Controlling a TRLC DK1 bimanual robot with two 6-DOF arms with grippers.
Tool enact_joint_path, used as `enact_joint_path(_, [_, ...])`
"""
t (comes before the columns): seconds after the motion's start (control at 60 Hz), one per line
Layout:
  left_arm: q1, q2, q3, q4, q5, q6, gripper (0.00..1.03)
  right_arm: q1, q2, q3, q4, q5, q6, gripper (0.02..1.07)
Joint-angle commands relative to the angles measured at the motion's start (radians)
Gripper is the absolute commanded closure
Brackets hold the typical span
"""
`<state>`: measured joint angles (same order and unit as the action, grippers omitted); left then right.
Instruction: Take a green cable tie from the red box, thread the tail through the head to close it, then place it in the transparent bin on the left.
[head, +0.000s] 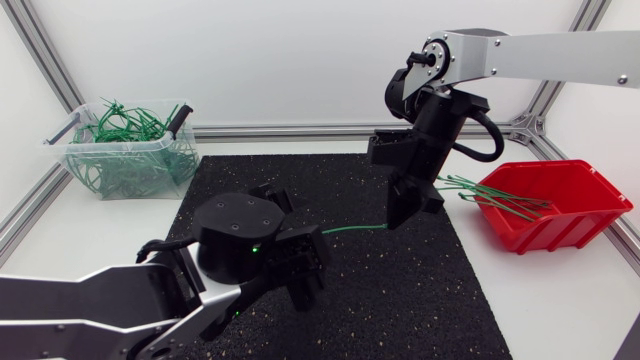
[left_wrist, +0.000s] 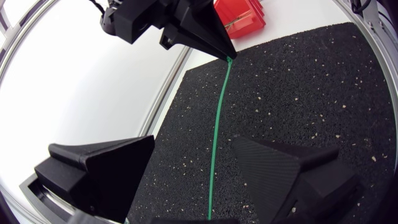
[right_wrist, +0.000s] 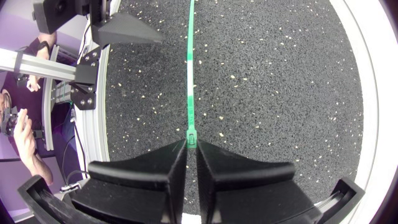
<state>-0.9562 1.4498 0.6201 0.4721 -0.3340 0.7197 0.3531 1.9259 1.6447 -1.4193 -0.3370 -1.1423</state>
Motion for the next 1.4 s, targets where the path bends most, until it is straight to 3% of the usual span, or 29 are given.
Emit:
enact_joint_path(0.0, [-0.021, 0.050, -0.030, 0.031, -0.020, 0.046, 0.16, 0.014, -0.042, -0.002, -0.026, -0.007, 0.026, 1.01])
enact_joint_path(0.1, [-0.023, 0.096, -0.023, 0.063, -0.030, 0.060, 0.16, 0.018, -0.050, -0.008, -0.026, -0.007, 0.030, 1.01])
enact_joint_path(0.55, [0.004, 0.118, -0.025, 0.138, -0.036, 0.064, 0.45, 0.030, -0.067, -0.040, -0.023, -0.016, 0.030, 1.01])
enact_joint_path(0.683, [0.005, 0.121, -0.023, 0.142, -0.036, 0.066, 0.49, 0.037, -0.077, -0.045, -0.023, -0.016, 0.036, 1.01])
enact_joint_path(0.9, [0.010, 0.121, -0.030, 0.148, -0.033, 0.066, 0.70, 0.040, -0.088, -0.056, -0.023, -0.016, 0.036, 1.01])
enact_joint_path(1.067, [0.008, 0.123, -0.031, 0.148, -0.027, 0.066, 0.75, 0.041, -0.091, -0.060, -0.023, -0.017, 0.038, 1.01])
enact_joint_path(1.283, [0.002, 0.113, -0.042, 0.149, -0.022, 0.066, 0.99, 0.041, -0.093, -0.062, -0.023, -0.017, 0.041, 1.01])
enact_joint_path(1.383, [0.002, 0.110, -0.046, 0.149, -0.020, 0.063, 0.99, 0.041, -0.094, -0.062, -0.023, -0.019, 0.042, 1.01])
